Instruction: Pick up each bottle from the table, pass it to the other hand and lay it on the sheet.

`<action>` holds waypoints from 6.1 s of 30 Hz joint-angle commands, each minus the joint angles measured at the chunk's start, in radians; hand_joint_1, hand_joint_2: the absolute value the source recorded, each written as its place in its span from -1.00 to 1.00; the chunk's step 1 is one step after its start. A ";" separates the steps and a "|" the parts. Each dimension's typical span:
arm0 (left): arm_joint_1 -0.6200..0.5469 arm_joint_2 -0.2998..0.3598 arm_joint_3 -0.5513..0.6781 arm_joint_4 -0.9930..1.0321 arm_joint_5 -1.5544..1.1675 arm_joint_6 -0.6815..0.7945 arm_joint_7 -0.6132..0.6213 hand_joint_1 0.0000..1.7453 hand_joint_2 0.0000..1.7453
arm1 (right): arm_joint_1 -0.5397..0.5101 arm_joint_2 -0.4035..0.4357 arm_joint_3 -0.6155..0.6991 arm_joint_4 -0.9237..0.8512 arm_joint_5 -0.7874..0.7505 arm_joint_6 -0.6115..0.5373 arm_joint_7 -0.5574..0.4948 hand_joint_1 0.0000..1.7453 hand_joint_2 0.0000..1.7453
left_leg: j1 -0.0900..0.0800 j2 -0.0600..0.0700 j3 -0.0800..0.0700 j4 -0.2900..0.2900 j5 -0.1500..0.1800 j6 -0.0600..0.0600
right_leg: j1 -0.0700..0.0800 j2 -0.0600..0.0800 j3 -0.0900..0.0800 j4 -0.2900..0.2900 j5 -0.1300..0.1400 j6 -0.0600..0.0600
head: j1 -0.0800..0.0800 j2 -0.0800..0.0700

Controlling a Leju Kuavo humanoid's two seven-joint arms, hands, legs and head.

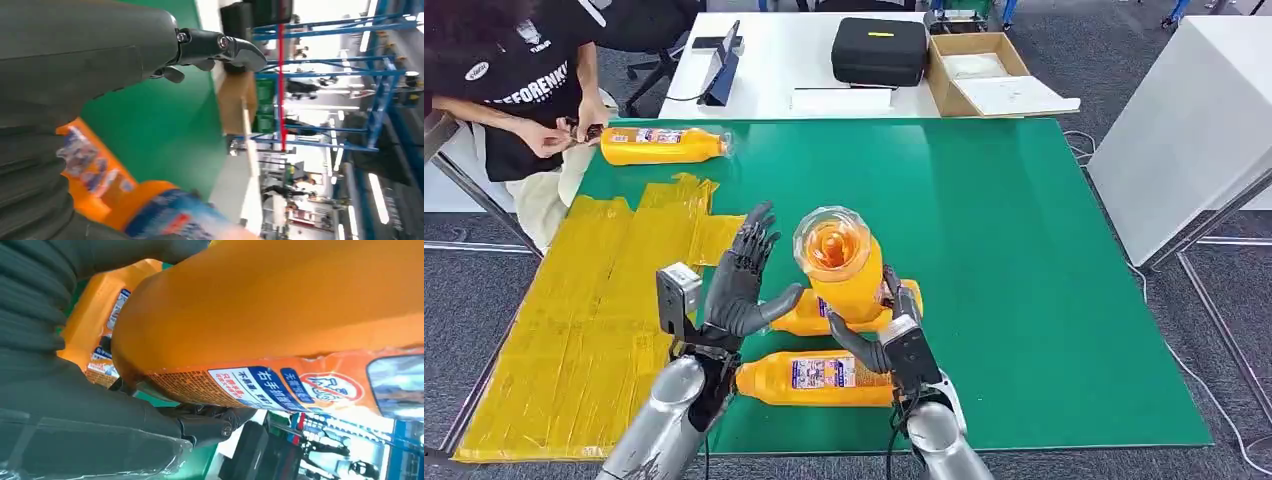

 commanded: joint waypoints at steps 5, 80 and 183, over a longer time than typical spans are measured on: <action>0.036 0.030 -0.026 -0.119 0.014 -0.026 0.004 -1.00 1.00 | -0.002 -0.013 0.004 0.053 0.012 -0.030 -0.003 1.00 1.00 | 0.002 0.001 0.005 0.000 -0.002 -0.005 | 0.002 0.000 0.005 -0.002 -0.001 -0.003 | 0.000 0.000; 0.021 -0.016 -0.001 -0.098 0.001 -0.057 0.025 -1.00 1.00 | -0.338 0.158 0.165 0.502 0.120 -0.218 0.032 1.00 1.00 | 0.003 0.001 0.005 0.000 -0.001 -0.006 | 0.002 -0.001 0.005 -0.001 -0.001 -0.003 | 0.000 0.000; 0.164 -0.172 0.889 -0.200 -1.267 0.782 -0.229 1.00 1.00 | 0.255 -0.253 0.145 -0.585 0.326 -0.539 -0.026 -1.00 1.00 | 0.003 0.001 0.000 0.000 -0.002 -0.005 | 0.002 0.001 0.000 -0.001 -0.001 -0.003 | 0.000 0.000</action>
